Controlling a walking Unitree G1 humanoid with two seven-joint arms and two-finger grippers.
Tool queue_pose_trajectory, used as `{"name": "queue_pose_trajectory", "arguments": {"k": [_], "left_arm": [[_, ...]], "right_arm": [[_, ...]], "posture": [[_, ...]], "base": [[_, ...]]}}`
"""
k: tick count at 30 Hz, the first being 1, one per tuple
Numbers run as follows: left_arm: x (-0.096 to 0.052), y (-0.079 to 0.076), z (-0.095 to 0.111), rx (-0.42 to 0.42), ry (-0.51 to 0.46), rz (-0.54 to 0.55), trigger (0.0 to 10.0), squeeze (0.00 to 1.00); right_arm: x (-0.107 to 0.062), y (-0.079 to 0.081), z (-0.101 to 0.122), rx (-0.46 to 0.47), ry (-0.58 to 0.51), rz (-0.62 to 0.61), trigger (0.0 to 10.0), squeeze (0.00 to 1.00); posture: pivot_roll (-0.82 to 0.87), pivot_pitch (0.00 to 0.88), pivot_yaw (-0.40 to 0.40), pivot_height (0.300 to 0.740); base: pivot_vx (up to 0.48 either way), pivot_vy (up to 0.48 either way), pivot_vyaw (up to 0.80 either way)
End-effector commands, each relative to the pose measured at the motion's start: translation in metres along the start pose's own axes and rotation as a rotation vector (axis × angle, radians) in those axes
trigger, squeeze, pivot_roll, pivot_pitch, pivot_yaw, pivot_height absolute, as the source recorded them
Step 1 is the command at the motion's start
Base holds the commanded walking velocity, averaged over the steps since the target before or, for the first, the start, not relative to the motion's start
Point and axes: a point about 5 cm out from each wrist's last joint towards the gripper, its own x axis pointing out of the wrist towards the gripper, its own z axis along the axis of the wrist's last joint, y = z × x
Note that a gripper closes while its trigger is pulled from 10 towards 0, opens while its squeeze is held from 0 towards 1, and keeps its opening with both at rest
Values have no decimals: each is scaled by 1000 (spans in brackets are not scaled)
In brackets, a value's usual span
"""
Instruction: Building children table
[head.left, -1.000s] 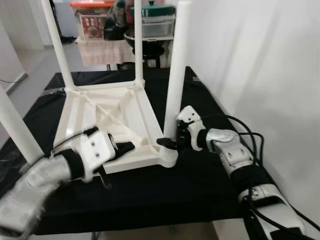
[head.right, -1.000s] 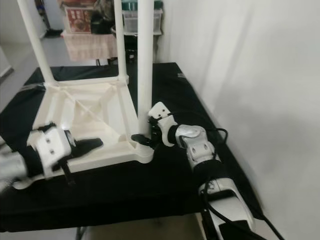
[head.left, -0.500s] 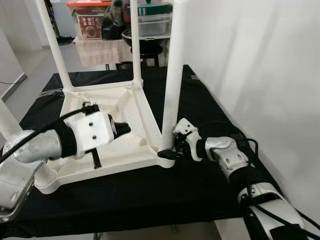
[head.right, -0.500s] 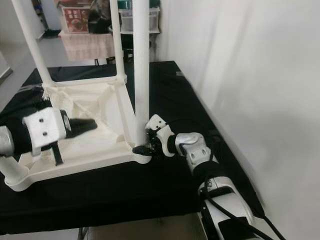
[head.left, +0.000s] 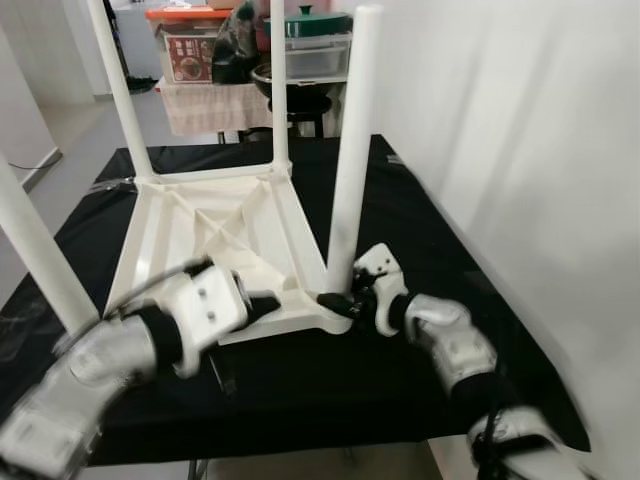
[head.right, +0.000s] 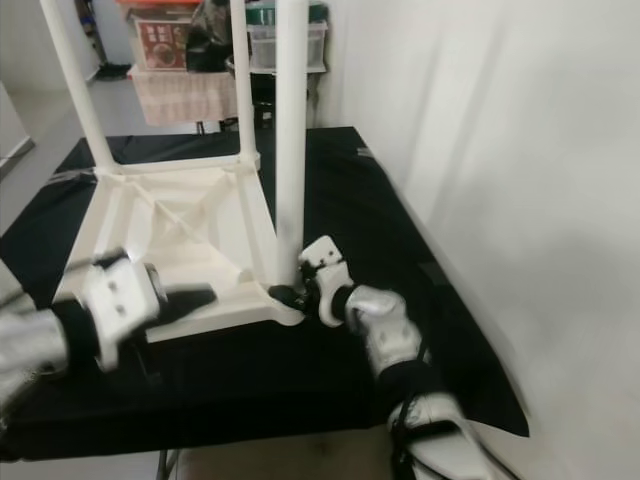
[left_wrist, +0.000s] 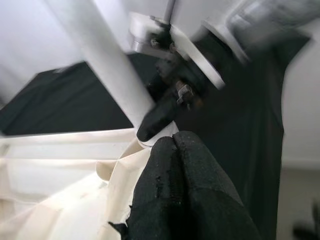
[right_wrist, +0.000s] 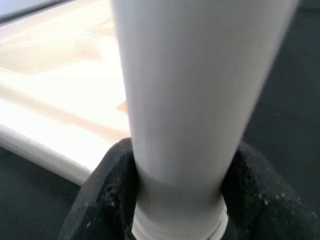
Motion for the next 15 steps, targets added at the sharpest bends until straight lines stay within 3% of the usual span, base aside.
{"name": "queue_pose_trajectory", "arguments": {"k": [1, 2, 3, 4, 5, 6, 7, 8, 9, 10, 11, 12, 13, 15], "left_arm": [[1, -2, -3, -24, 12, -4, 10000, 0], [1, -2, -3, -24, 12, -4, 10000, 0], [8, -25, -27, -162, 40, 33, 10000, 0], [8, -25, -27, -162, 40, 33, 10000, 0], [12, -42, -44, -313, 50, 101, 10000, 0], [12, -42, -44, -313, 50, 101, 10000, 0], [13, -50, -53, -398, 68, 177, 10000, 0], [13, -50, -53, -398, 68, 177, 10000, 0], [11, -53, -58, -442, 87, 244, 10000, 0], [7, -51, -60, -446, 99, 328, 10000, 0], [7, -51, -60, -446, 99, 328, 10000, 0], [3, -50, -60, -424, 108, 386, 10000, 0], [2, -50, -60, -415, 109, 416, 10000, 0], [2, -51, -60, -420, 101, 432, 10000, 0]], "right_arm": [[-2, 0, -8, 3, 65, -41, 0, 0], [-2, 0, -8, 3, 65, -41, 0, 0], [-13, 11, -6, -17, 49, -152, 0, 0], [-13, 11, -6, -17, 49, -152, 0, 0], [-20, 16, -2, -43, 36, -211, 0, 0], [-20, 16, -2, -43, 36, -211, 0, 0], [-23, 19, 0, -67, 30, -225, 0, 0], [-23, 19, 0, -67, 30, -225, 0, 0], [-23, 20, 1, -79, 26, -227, 0, 0], [-22, 20, 0, -82, 43, -217, 1725, 0], [-22, 20, 0, -82, 43, -217, 1725, 0], [-19, 21, 1, -80, 34, -174, 10000, 55], [-15, 20, 4, -92, 18, -111, 10000, 1000], [-13, 17, 16, -78, -33, -63, 10000, 1000]], "posture": [[-3, 0, -31, 740], [-3, 0, -31, 740], [-21, 0, -22, 740], [-21, 0, -22, 740], [-24, 0, -21, 740], [-24, 0, -21, 740], [-20, 0, -25, 740], [-20, 0, -25, 740], [-14, 0, -20, 740], [-15, 0, -15, 740], [-15, 0, -15, 740], [-13, 0, -14, 740], [-6, 0, -12, 740], [-7, 0, -11, 740]], "base": [[0, 0, 0], [0, 0, 0], [0, 0, 0], [0, 0, 0], [0, 0, 0], [0, 0, 0], [0, 0, 0], [0, 0, 0], [0, 0, 0], [0, 0, 0], [0, 0, 0], [0, 0, 0], [0, 0, 0], [0, 0, 0]]}}
